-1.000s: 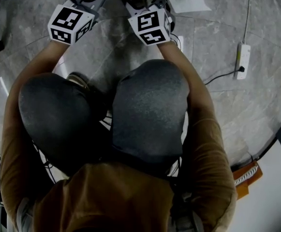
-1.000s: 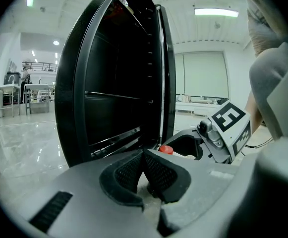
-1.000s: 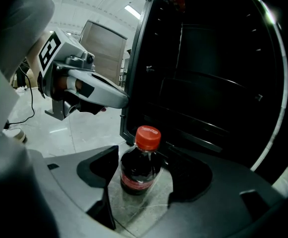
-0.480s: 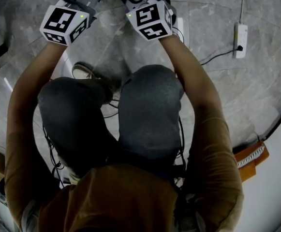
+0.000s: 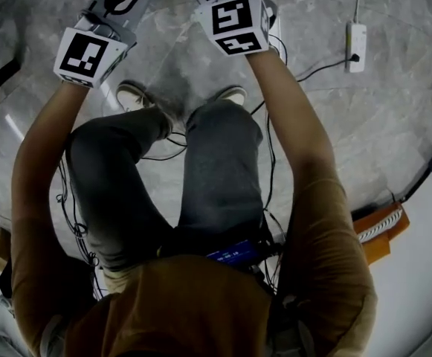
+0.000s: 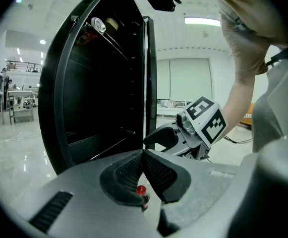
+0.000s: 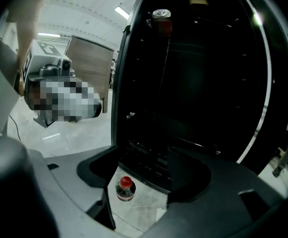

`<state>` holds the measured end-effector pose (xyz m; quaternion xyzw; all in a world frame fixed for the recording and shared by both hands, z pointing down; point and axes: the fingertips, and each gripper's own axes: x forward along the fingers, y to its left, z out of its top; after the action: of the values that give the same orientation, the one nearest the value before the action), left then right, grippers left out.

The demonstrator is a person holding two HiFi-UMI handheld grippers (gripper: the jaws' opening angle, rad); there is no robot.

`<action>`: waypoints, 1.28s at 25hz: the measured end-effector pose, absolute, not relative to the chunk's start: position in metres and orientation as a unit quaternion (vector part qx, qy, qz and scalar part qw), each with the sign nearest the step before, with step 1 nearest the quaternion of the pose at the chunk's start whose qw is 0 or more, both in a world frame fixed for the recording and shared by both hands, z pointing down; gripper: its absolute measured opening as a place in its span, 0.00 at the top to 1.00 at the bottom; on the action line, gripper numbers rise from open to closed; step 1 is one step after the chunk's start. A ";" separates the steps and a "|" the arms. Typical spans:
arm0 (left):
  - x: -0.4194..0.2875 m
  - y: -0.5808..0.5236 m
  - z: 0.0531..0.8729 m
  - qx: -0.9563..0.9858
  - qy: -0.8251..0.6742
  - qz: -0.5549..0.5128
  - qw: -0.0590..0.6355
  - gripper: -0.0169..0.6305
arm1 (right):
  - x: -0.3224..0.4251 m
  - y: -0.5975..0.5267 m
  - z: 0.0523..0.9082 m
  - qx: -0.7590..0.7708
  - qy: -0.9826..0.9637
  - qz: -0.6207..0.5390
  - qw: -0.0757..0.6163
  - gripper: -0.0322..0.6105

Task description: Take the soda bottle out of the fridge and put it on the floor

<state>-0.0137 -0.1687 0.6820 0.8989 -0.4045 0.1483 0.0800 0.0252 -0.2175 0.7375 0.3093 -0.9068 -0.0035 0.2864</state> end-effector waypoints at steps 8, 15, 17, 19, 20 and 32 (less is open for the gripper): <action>-0.015 -0.147 0.614 0.893 -0.419 0.136 0.095 0.97 | 0.019 -0.190 0.663 0.315 -0.905 0.002 0.286 0.49; 0.000 -0.131 0.546 0.889 -0.429 0.111 0.114 0.97 | 0.025 -0.166 0.593 0.311 -0.904 0.005 0.293 0.49; 0.004 -0.125 0.529 0.888 -0.428 0.113 0.119 0.97 | 0.027 -0.158 0.576 0.306 -0.904 0.009 0.298 0.49; 0.004 -0.123 0.513 0.887 -0.430 0.118 0.122 0.97 | 0.026 -0.149 0.559 0.300 -0.905 0.012 0.302 0.49; 0.004 -0.123 0.506 0.886 -0.432 0.120 0.123 0.97 | 0.025 -0.146 0.551 0.299 -0.905 0.012 0.302 0.49; 0.004 -0.141 0.345 0.870 -0.457 0.128 0.136 0.97 | 0.030 -0.155 0.387 0.296 -0.910 0.020 0.290 0.49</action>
<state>0.0037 -0.1413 0.3449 0.8699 -0.4566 0.1280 0.1359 0.0303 -0.1545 0.3869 0.2961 -0.9098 0.0202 0.2901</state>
